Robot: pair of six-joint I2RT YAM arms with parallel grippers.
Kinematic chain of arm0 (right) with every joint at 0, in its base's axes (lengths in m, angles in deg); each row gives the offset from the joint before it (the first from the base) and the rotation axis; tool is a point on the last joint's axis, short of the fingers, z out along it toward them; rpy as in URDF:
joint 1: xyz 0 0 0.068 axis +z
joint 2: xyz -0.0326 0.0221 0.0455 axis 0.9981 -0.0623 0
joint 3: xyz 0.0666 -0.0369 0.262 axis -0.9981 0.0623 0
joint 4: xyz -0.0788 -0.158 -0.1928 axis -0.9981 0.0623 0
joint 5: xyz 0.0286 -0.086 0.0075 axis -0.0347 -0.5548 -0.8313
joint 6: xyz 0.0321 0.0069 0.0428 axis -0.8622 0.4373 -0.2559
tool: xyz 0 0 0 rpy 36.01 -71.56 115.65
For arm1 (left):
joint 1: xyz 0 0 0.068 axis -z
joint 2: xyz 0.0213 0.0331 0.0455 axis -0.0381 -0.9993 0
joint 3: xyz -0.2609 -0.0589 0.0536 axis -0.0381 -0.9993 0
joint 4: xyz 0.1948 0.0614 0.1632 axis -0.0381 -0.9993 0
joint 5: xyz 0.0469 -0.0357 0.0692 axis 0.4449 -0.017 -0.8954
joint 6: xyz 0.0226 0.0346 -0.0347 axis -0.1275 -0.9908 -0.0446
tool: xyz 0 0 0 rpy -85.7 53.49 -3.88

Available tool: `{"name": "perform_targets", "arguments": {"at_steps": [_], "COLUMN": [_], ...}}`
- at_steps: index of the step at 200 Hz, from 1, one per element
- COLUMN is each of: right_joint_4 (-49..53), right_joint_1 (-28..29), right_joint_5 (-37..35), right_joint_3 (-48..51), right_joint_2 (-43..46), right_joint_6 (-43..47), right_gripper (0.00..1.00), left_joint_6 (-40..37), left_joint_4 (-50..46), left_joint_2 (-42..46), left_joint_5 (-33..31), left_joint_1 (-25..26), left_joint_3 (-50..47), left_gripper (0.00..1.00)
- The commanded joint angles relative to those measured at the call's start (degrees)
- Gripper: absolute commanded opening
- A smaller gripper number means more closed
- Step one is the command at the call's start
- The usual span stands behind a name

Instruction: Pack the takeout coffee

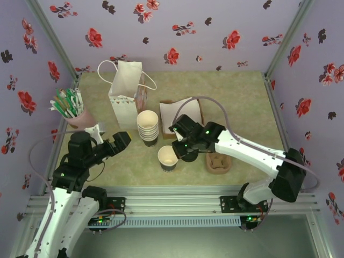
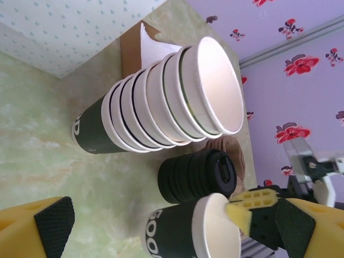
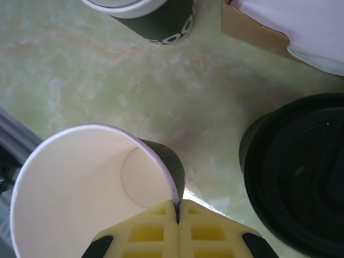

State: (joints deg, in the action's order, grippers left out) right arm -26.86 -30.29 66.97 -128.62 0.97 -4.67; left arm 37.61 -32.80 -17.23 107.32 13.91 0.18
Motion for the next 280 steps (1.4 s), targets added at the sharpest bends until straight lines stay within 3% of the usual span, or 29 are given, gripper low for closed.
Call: {"name": "perform_targets", "arguments": {"at_steps": [1,32,92,131,173,211,262,280], "right_joint_4": [-4.5,-6.6,-5.2,0.6,7.3,13.4,8.5,7.8], "right_joint_1": [0.7,1.0,1.3,1.4,1.2,-0.3,-5.1,-6.1], "right_joint_5": [-4.4,-5.5,-6.4,-6.6,-10.9,-25.1,-24.6,-21.0], "right_joint_3": [1.4,2.5,1.6,-2.5,-3.8,-6.3,-2.4,-2.6], "right_joint_2": [-2.1,-5.5,-4.7,-1.0,5.5,7.6,7.6,6.4], "right_joint_6": [-1.6,-2.2,-2.5,-1.9,-1.3,-4.8,-1.6,1.5], "right_gripper": [0.07,0.1,0.31,0.56,0.99,0.99,0.99,0.99], "left_joint_6": [1.8,3.2,7.8,6.8,6.3,5.9,2.9,1.0], "left_joint_4": [3.4,4.4,12.4,13.5,12.1,10.9,8.7,6.3], "left_joint_2": [0.0,-0.5,-4.4,-12.6,-17.7,-21.9,-27.7,-27.6], "left_joint_5": [-0.2,-3.1,-12.5,-19.8,-24.9,-27.1,-29.0,-30.5], "left_joint_1": [1.6,6.2,21.1,32.7,40.7,44.3,46.0,46.0], "left_joint_3": [-1.9,-4.3,-8.2,-3.6,1.2,5.2,9.5,11.1], "left_gripper": [0.99,0.99,0.99,0.99,0.99,0.99,0.99,0.99]}}
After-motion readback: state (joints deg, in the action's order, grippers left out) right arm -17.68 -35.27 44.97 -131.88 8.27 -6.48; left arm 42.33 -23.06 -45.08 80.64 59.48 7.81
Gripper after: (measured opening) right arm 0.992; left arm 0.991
